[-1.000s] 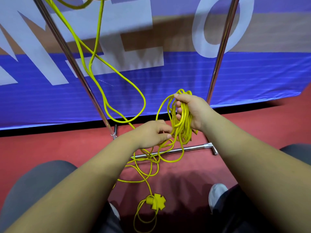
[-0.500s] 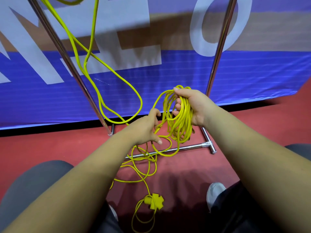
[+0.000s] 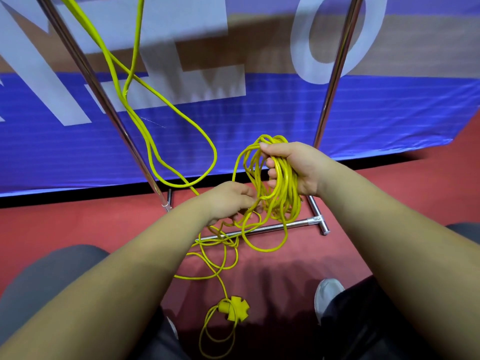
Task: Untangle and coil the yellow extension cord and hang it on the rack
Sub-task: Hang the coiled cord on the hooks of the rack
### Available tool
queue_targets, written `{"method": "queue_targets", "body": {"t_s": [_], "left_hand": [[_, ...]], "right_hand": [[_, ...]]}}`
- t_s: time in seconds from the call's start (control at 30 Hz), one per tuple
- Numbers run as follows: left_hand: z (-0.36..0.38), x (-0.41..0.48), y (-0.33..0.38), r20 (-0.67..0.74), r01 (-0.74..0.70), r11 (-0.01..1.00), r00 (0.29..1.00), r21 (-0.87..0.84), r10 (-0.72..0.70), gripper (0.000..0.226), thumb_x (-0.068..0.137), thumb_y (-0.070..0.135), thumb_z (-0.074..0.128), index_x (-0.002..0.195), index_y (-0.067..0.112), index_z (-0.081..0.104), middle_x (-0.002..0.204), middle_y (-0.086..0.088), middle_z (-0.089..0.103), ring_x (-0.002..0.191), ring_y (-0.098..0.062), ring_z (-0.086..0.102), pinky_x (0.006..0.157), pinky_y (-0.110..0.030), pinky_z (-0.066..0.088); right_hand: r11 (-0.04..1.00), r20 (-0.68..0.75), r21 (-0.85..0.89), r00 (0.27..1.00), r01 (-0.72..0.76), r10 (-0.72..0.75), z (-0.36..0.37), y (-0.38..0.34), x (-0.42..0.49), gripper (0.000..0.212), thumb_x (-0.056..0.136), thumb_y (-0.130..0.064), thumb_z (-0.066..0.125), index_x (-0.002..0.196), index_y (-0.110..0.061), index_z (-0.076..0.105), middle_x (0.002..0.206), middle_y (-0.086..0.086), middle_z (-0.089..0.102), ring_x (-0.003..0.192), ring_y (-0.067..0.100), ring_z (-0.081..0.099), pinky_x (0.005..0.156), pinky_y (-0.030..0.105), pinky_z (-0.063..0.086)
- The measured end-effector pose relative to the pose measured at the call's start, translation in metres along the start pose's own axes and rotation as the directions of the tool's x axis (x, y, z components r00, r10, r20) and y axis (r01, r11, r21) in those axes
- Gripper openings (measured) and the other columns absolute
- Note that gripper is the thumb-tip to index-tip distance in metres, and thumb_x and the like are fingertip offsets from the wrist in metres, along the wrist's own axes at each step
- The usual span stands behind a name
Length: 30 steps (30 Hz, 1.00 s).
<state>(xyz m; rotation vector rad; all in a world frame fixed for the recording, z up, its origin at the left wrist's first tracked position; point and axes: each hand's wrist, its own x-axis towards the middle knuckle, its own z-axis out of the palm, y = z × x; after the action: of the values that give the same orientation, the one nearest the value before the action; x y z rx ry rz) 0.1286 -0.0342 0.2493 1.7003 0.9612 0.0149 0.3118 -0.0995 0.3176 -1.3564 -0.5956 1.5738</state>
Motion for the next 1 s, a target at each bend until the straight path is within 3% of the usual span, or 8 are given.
{"method": "queue_targets", "body": {"t_s": [0.1, 0.2, 0.3, 0.4, 0.57, 0.8, 0.9, 1.0], "left_hand": [[-0.002, 0.004, -0.001, -0.105, 0.038, 0.999, 0.994, 0.026, -0.035, 0.013, 0.095, 0.015, 0.072, 0.107, 0.011, 0.071, 0.095, -0.011, 0.076, 0.051, -0.012, 0.060, 0.047, -0.027, 0.054], [-0.006, 0.012, -0.007, -0.422, 0.126, 0.964, 0.907, 0.235, -0.016, 0.016, 0.090, 0.023, 0.077, 0.094, 0.022, 0.061, 0.089, -0.007, 0.074, 0.063, -0.025, 0.073, 0.063, -0.043, 0.064], [-0.006, 0.011, -0.011, -0.619, 0.224, 0.830, 0.765, 0.512, 0.175, 0.018, 0.098, 0.023, 0.067, 0.110, 0.016, 0.055, 0.090, -0.005, 0.066, 0.092, -0.035, 0.069, 0.068, -0.039, 0.049], [-0.008, 0.011, -0.010, -0.672, 0.231, 0.824, 0.706, 0.517, 0.224, 0.018, 0.102, 0.017, 0.058, 0.120, 0.013, 0.053, 0.091, -0.008, 0.065, 0.096, -0.038, 0.066, 0.067, -0.038, 0.040], [-0.014, 0.028, -0.013, -0.563, 0.181, 0.930, 0.826, 0.321, 0.033, 0.014, 0.097, 0.014, 0.060, 0.109, 0.011, 0.054, 0.093, -0.010, 0.072, 0.078, -0.035, 0.073, 0.069, -0.047, 0.062], [-0.010, -0.004, 0.012, -0.260, 0.061, 0.798, 0.958, 0.600, 0.122, 0.043, 0.089, 0.006, 0.053, 0.127, 0.021, 0.067, 0.121, -0.001, 0.072, 0.115, -0.023, 0.066, 0.096, -0.033, 0.054], [-0.005, -0.015, 0.010, -0.039, -0.046, 0.744, 0.995, 0.667, 0.096, 0.045, 0.089, 0.005, 0.058, 0.130, 0.022, 0.062, 0.121, 0.004, 0.066, 0.114, -0.020, 0.063, 0.093, -0.030, 0.052], [0.000, -0.018, 0.007, 0.054, -0.151, 0.705, 0.986, 0.693, 0.158, 0.030, 0.090, 0.010, 0.064, 0.119, 0.018, 0.065, 0.115, 0.000, 0.063, 0.110, -0.025, 0.060, 0.093, -0.034, 0.049]], "right_hand": [[0.999, 0.025, -0.041, 0.999, -0.021, 0.022, 0.002, 0.001, 0.000, 0.026, 0.102, -0.034, 0.067, 0.083, -0.017, 0.064, 0.062, -0.004, 0.055, 0.046, 0.011, 0.052, 0.049, 0.028, 0.050], [0.997, 0.065, -0.057, 0.996, -0.051, 0.055, 0.001, 0.001, 0.000, 0.025, 0.102, -0.032, 0.066, 0.083, -0.017, 0.062, 0.062, -0.004, 0.051, 0.043, 0.009, 0.045, 0.045, 0.025, 0.042], [0.993, 0.124, -0.085, 0.988, -0.086, 0.096, 0.002, 0.002, -0.002, 0.024, 0.102, -0.029, 0.066, 0.082, -0.016, 0.061, 0.062, -0.003, 0.047, 0.041, 0.008, 0.042, 0.043, 0.024, 0.040], [0.986, 0.158, -0.107, 0.976, -0.131, 0.147, 0.005, 0.003, -0.005, 0.027, 0.103, -0.027, 0.064, 0.079, -0.015, 0.060, 0.058, -0.004, 0.046, 0.039, 0.007, 0.041, 0.042, 0.022, 0.039], [0.986, 0.120, -0.136, 0.986, -0.095, 0.112, 0.002, 0.007, -0.002, 0.029, 0.101, -0.030, 0.064, 0.076, -0.017, 0.058, 0.060, -0.004, 0.043, 0.040, 0.008, 0.037, 0.044, 0.023, 0.037], [1.000, -0.034, -0.016, 0.999, 0.001, -0.001, -0.009, 0.007, 0.008, 0.026, 0.100, -0.033, 0.067, 0.080, -0.018, 0.057, 0.057, -0.004, 0.042, 0.039, 0.010, 0.035, 0.045, 0.024, 0.035], [0.999, -0.076, 0.031, 0.997, 0.036, -0.034, -0.010, 0.007, 0.011, 0.026, 0.101, -0.032, 0.065, 0.080, -0.020, 0.055, 0.058, -0.004, 0.042, 0.040, 0.011, 0.035, 0.045, 0.024, 0.036], [0.998, -0.106, 0.032, 0.993, 0.054, -0.051, -0.009, 0.007, 0.012, 0.032, 0.101, -0.037, 0.066, 0.077, -0.020, 0.055, 0.057, -0.005, 0.043, 0.040, 0.011, 0.035, 0.045, 0.023, 0.036]]}}
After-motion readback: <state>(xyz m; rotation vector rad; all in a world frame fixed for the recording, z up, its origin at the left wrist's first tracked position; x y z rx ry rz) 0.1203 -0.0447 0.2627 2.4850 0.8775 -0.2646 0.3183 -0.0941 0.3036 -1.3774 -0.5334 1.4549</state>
